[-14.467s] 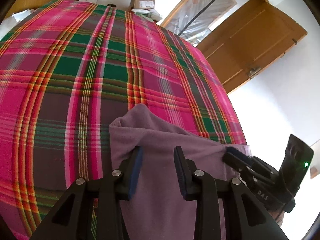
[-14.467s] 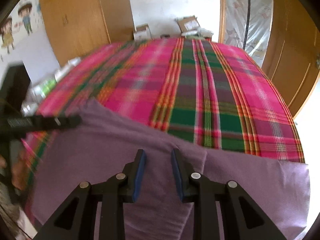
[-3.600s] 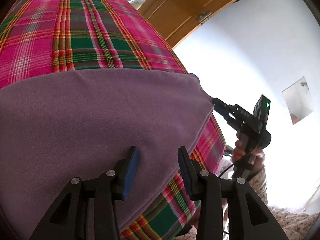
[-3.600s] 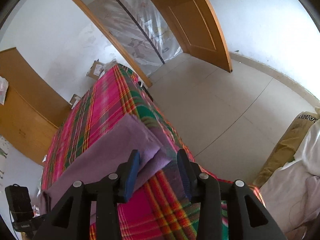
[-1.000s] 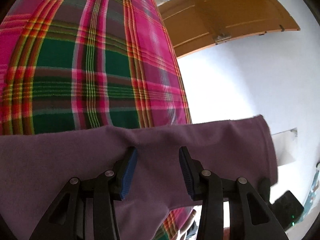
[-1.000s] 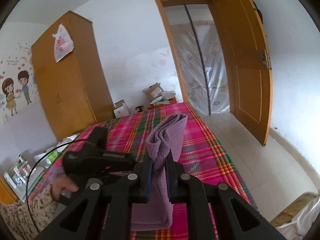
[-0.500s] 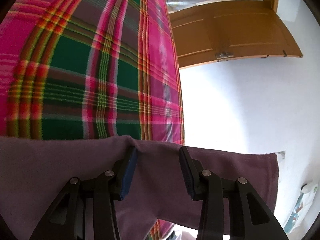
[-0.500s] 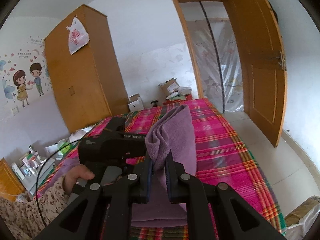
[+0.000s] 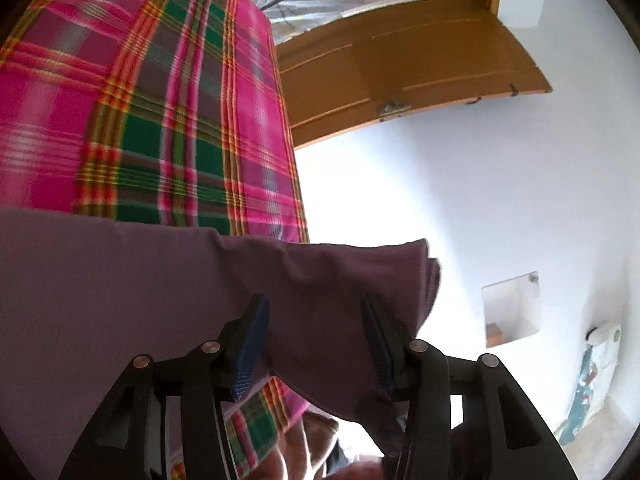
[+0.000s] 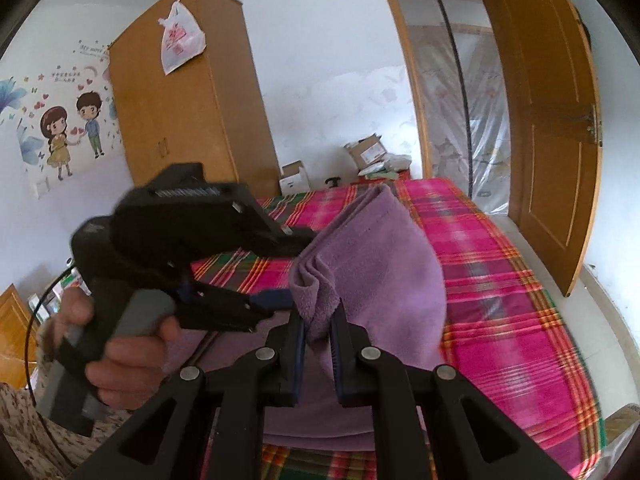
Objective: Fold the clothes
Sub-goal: 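Bring the left gripper to the right gripper and grasp the garment beside it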
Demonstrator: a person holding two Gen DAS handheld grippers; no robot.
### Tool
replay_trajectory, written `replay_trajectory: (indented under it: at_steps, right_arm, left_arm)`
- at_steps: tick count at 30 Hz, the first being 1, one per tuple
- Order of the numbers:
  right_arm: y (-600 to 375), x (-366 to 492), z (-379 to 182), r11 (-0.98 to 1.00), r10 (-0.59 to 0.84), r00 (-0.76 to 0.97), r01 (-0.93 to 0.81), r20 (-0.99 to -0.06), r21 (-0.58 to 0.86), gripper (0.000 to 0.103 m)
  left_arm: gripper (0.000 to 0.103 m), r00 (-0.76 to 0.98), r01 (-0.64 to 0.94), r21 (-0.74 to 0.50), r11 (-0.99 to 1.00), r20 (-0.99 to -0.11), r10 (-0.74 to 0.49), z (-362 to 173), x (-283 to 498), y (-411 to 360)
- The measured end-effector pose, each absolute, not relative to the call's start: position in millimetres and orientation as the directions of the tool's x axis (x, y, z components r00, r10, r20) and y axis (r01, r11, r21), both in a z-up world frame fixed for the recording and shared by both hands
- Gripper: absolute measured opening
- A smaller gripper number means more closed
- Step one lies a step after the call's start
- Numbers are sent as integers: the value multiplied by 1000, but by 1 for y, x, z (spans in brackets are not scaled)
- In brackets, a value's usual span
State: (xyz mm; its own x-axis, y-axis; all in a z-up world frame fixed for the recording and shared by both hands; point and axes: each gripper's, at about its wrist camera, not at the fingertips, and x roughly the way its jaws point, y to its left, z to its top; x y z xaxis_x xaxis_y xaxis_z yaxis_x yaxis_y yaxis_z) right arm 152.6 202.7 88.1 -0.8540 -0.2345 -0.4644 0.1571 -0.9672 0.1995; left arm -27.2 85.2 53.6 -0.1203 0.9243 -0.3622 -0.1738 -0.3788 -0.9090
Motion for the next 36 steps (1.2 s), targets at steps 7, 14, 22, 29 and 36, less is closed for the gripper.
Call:
replay_trajectory:
  at_steps: [7, 14, 22, 29, 36]
  right_arm:
    - [178, 143, 75, -960, -274, -821, 199, -501, 199, 12]
    - [156, 134, 59, -950, -310, -781, 237, -542, 201, 12]
    - [134, 127, 38, -940, -341, -735, 262, -586, 218, 12]
    - [122, 127, 34, -930, -367, -718, 293, -592, 221, 12]
    - [114, 119, 19, -938, -343, -685, 284, -642, 199, 12]
  left_arm:
    - [52, -184, -152, -914, -376, -348, 919, 54, -17, 47]
    - [54, -233, -124, -919, -375, -341, 911, 49, -7, 15]
    - [54, -290, -96, -896, -434, -392, 873, 42, 1, -7]
    - [55, -313, -65, -899, -432, -393, 864, 39, 4, -26]
    - [55, -354, -93, -880, -465, -408, 842, 45, 10, -35]
